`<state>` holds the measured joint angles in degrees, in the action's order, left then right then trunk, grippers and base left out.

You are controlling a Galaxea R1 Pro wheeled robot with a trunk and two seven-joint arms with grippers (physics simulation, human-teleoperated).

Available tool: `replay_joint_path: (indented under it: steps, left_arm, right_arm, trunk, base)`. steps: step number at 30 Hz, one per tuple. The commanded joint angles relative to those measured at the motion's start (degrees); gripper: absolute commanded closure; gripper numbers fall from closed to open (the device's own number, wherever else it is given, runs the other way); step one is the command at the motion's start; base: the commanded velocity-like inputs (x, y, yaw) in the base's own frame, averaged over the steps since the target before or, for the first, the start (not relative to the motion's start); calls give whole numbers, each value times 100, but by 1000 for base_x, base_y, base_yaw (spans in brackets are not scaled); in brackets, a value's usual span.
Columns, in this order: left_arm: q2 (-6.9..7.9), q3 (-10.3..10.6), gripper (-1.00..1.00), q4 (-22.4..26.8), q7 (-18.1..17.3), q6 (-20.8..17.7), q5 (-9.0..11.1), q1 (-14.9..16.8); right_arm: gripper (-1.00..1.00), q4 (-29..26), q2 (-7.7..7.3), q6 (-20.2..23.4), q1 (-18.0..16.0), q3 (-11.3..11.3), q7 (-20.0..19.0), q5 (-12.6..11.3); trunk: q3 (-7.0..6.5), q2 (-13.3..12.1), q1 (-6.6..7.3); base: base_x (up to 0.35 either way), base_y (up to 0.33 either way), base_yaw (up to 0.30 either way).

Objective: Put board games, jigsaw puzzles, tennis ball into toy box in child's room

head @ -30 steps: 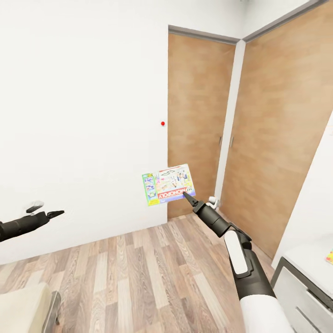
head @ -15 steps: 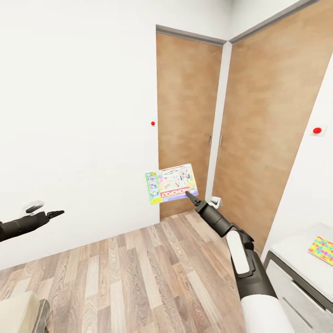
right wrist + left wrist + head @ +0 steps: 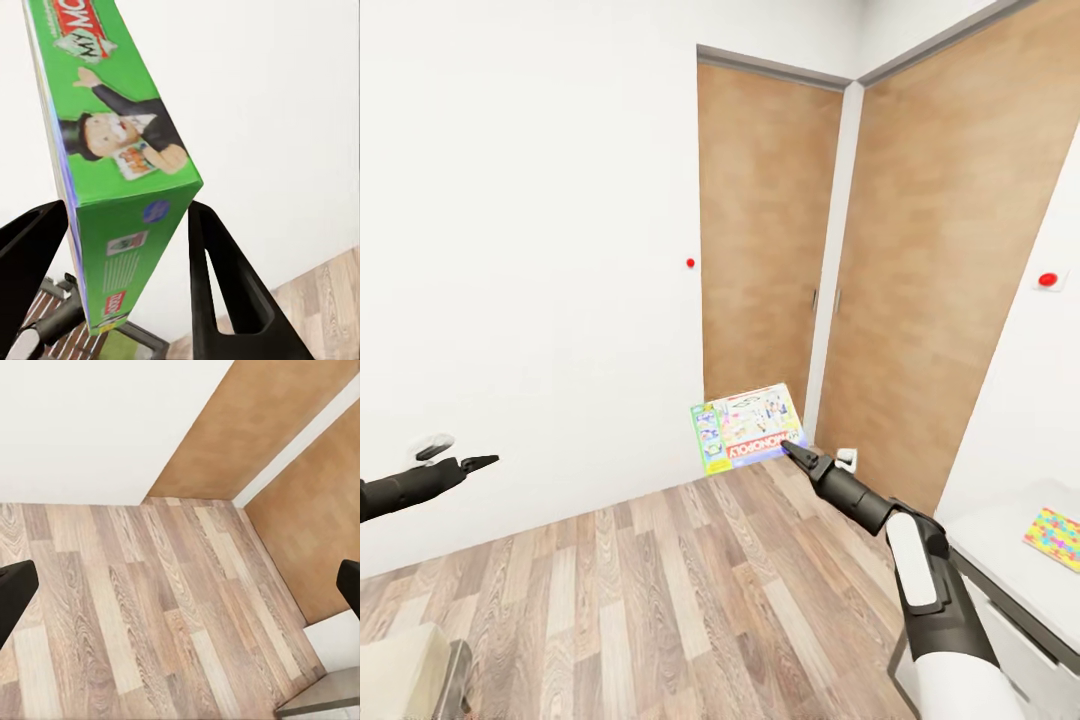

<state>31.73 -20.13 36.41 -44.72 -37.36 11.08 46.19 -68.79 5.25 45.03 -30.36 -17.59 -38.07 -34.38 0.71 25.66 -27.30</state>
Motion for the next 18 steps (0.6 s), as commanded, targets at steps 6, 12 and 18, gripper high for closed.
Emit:
replay_joint_path:
  steps: [6, 12, 18]
  left_arm:
    - [0, -12, -100, -3, -10, -34, 17, 4]
    - [0, -2, -100, -3, -10, -34, 17, 4]
    - [6, -45, -100, -3, -10, -34, 23, 4]
  right_arm:
    - [100, -31, -3, 79, 106, 5, -36, -23]
    - [100, -46, -74, 108, 122, 9, -264, 1]
    - [100, -47, -85, 87, 126, 3, -519, 41]
  trunk:
    - [-45, -234, 129]
    - [-10, -274, 151]
    - [2, -274, 151]
  base:
    - [0, 0, 0]
    - [0, 0, 28]
    - [0, 0, 6]
